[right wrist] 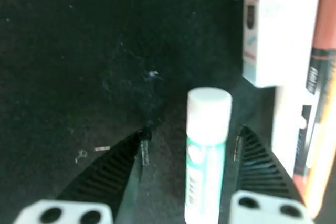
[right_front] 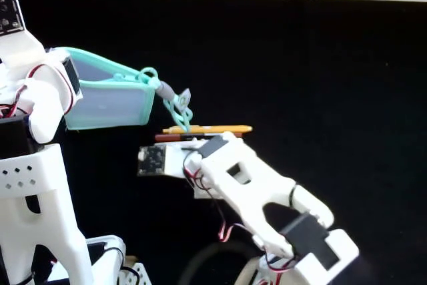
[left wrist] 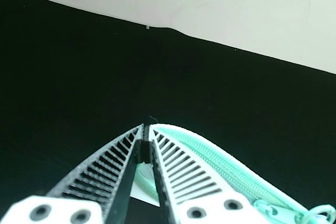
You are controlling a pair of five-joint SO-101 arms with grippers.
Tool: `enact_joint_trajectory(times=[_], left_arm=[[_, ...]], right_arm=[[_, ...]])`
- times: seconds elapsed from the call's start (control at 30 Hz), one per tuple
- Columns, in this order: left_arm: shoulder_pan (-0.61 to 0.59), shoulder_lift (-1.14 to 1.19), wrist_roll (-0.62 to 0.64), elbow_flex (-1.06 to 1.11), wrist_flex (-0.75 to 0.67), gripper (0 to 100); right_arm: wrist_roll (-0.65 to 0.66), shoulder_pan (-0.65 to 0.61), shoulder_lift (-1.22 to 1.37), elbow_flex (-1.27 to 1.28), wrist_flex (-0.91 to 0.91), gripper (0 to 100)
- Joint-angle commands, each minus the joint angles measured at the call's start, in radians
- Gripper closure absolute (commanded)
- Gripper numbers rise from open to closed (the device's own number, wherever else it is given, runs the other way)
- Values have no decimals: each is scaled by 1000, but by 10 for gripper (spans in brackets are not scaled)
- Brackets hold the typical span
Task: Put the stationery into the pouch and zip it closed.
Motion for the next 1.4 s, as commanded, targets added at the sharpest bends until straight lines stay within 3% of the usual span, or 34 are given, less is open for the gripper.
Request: enact_joint_trajectory(times=[0.0,0.13,0.37,0.67,0.87,1.37], left_arm=[[5,21,-6,47,35,993],[5,21,-5,47,35,993],[5,22,-3,47,35,993],[5,22,-3,48,35,993],[5,22,-3,48,32,993],[5,22,-3,48,35,993]], right_arm=[[25,-18,28,-13,-64,750],[25,-19,59,-13,-96,786],[6,-15,67,-41,-139,994],[-114,42,59,-120,-137,992],[-272,110,31,-226,-50,992],[-480,62,-398,-45,64,992]])
